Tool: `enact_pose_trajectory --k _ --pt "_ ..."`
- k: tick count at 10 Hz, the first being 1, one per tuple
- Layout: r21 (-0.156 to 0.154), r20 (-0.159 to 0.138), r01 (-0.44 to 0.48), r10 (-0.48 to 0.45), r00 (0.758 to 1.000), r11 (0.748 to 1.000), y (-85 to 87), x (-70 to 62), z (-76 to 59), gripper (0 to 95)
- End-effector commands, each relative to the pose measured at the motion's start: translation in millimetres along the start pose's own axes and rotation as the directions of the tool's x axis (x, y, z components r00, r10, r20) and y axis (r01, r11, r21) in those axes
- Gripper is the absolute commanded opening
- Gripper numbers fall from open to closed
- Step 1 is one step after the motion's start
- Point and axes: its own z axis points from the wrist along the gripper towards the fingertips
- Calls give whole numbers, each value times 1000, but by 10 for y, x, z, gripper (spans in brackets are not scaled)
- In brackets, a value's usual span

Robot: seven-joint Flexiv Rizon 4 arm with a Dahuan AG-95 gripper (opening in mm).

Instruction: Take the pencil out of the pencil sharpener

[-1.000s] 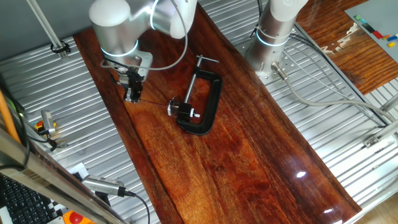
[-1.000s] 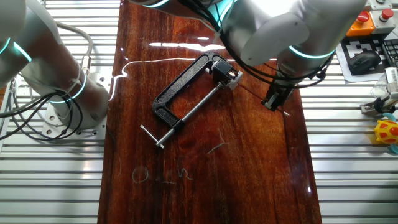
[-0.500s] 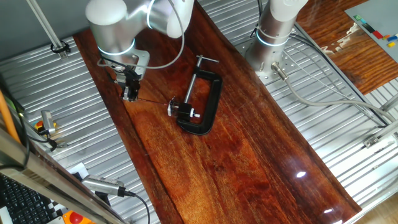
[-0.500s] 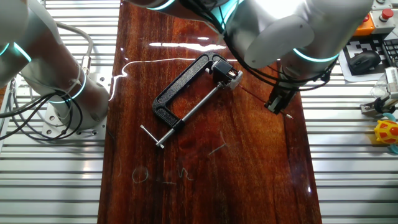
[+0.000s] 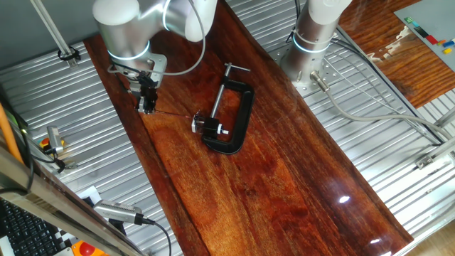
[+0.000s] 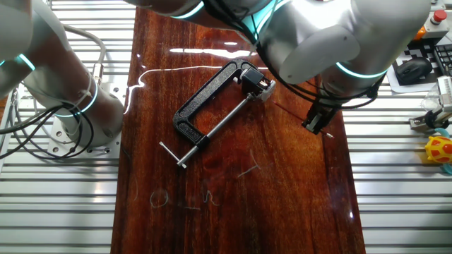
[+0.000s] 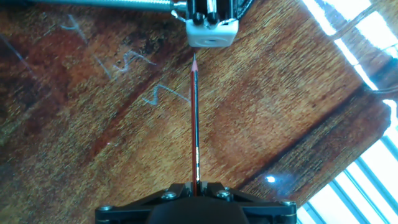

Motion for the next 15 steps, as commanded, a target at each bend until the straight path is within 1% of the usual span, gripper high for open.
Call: enact_pose_trajectory --k 1,2,4,6,9,11,12,14,15 --pt "3 2 -6 6 1000 1000 66 -57 40 0" --pt "7 -6 -2 2 1000 1000 121 -105 76 0" --pt "7 -6 11 -11 1000 1000 165 -144 113 0" --pt "9 -4 3 -3 1000 1000 209 -183 165 0" --pt "12 0 12 -12 1000 1000 244 -220 270 0" --pt "11 -1 3 -3 1000 1000 252 -259 317 0" --pt "11 -1 1 -1 1000 1000 248 -263 321 190" --pt "11 1 -8 8 1000 1000 243 -266 318 190" --pt "11 1 -9 9 1000 1000 243 -266 316 380"
